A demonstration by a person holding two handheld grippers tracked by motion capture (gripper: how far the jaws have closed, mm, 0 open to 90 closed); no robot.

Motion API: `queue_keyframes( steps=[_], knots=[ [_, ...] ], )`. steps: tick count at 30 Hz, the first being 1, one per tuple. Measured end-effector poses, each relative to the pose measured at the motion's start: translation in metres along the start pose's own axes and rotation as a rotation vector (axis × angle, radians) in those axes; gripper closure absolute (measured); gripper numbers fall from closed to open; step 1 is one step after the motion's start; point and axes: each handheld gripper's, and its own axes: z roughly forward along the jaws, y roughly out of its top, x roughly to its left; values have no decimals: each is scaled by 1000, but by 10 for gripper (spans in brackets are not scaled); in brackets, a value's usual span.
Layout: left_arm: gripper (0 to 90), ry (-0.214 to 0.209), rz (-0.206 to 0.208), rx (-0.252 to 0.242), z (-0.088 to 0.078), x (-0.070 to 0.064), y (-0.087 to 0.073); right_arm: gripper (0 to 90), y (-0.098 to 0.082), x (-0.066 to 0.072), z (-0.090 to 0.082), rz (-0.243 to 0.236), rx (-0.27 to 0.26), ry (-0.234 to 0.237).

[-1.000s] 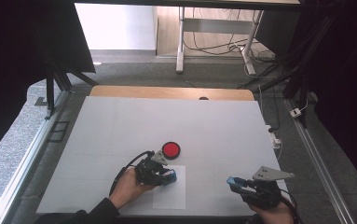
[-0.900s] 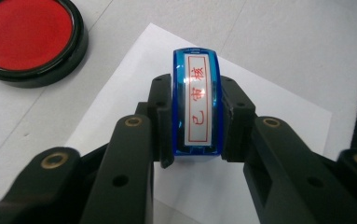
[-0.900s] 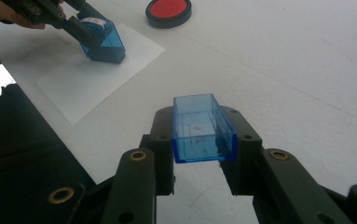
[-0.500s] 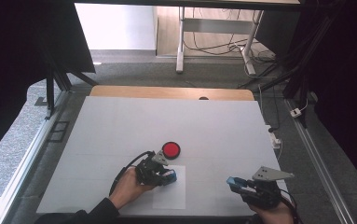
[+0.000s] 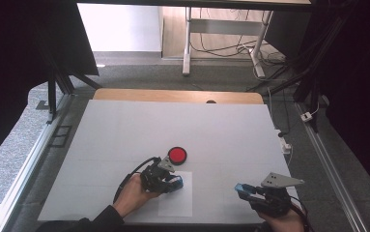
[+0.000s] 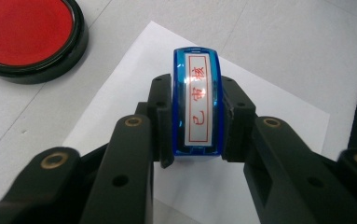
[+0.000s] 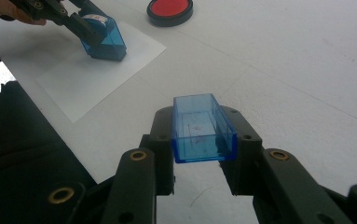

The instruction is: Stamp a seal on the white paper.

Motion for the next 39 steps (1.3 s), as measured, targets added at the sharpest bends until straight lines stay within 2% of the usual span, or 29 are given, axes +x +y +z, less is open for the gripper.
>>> queue_keyframes(
  steps=[4,10,12,15,26,39],
  knots=[
    [703,8,13,3,0,-1,1,683,0,0,0,-5,-1,2],
    [702,-3,4,-4,0,1,0,683,0,0,0,-5,-2,3],
    [702,-1,20,-5,-1,0,0,683,0,0,0,-6,-2,3],
    [701,-3,21,-8,-2,0,0,683,0,0,0,-6,-2,3],
    [701,-39,9,-64,-15,2,1,682,0,0,0,-5,-3,4],
    [701,-75,20,-116,-33,3,3,683,0,0,-1,0,-6,6]
  ],
)
